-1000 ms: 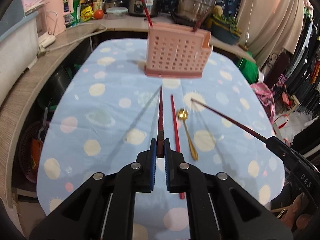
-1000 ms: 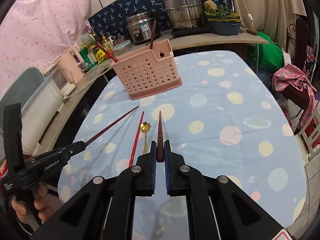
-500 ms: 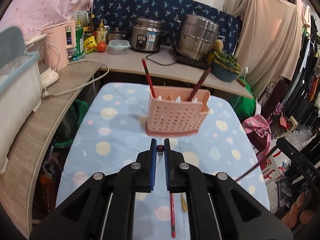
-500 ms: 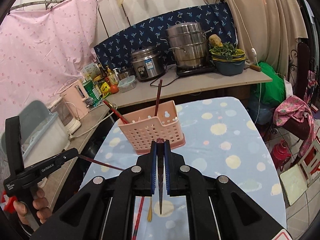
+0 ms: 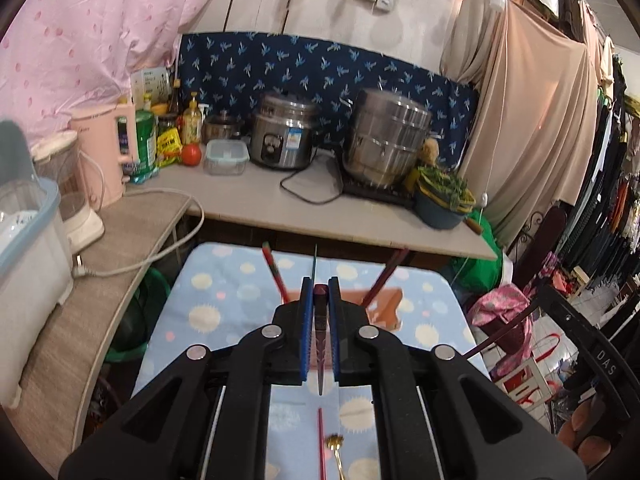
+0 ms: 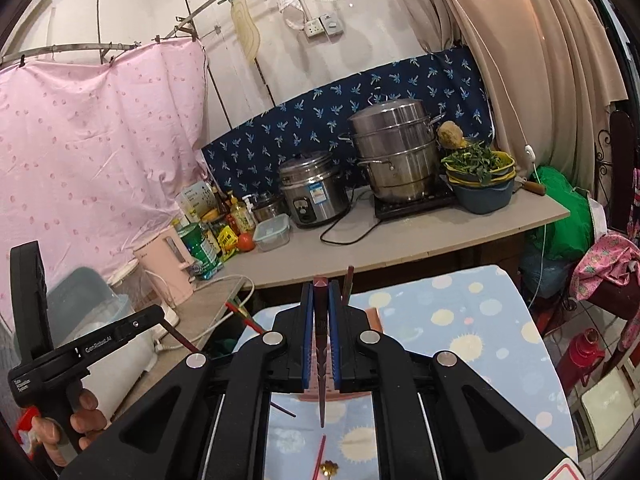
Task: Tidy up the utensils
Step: 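Carry both held chopsticks up and into the pink caddy, then open both tools to release the chopsticks into the caddy, then move both open tools back down over the red chopstick and gold spoon, then grasp the red chopstick with the left tool while the right tool grasps the gold spoon, then lift the red chopstick and gold spoon up into the pink caddy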
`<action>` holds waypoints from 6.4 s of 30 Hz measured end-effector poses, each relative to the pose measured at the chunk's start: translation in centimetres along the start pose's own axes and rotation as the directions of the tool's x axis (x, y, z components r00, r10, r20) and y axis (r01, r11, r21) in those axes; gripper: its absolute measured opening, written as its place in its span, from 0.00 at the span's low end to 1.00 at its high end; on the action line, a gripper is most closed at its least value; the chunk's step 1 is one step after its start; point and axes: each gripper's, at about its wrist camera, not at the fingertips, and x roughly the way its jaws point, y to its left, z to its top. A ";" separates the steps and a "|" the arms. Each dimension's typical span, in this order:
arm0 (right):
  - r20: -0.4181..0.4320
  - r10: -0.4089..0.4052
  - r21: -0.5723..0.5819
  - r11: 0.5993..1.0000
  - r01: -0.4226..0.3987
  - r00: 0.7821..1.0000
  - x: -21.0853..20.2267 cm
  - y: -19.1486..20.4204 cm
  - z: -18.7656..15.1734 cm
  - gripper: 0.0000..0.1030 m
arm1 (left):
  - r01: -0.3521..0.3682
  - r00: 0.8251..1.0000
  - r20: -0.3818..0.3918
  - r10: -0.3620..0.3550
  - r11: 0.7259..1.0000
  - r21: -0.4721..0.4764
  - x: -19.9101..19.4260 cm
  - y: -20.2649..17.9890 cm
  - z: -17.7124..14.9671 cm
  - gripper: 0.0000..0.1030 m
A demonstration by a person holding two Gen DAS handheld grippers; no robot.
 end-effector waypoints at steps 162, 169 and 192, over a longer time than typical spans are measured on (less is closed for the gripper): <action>-0.480 -0.160 -0.132 0.985 0.109 0.863 -0.9 -3.9 -27.2 0.09 | 0.045 0.824 -0.563 0.060 0.984 0.170 3.7 -1.7 -31.8 0.08; -0.429 -0.147 -0.118 0.987 0.106 0.891 -2.5 -3.5 -24.6 0.02 | 0.048 0.851 -0.524 0.036 0.988 0.146 2.2 -1.8 -29.5 0.07; -0.301 -0.066 -0.052 0.997 0.052 0.951 -2.7 -3.0 -16.0 0.02 | 0.033 0.967 -0.255 -0.018 0.998 0.056 -1.1 -1.1 -14.4 0.07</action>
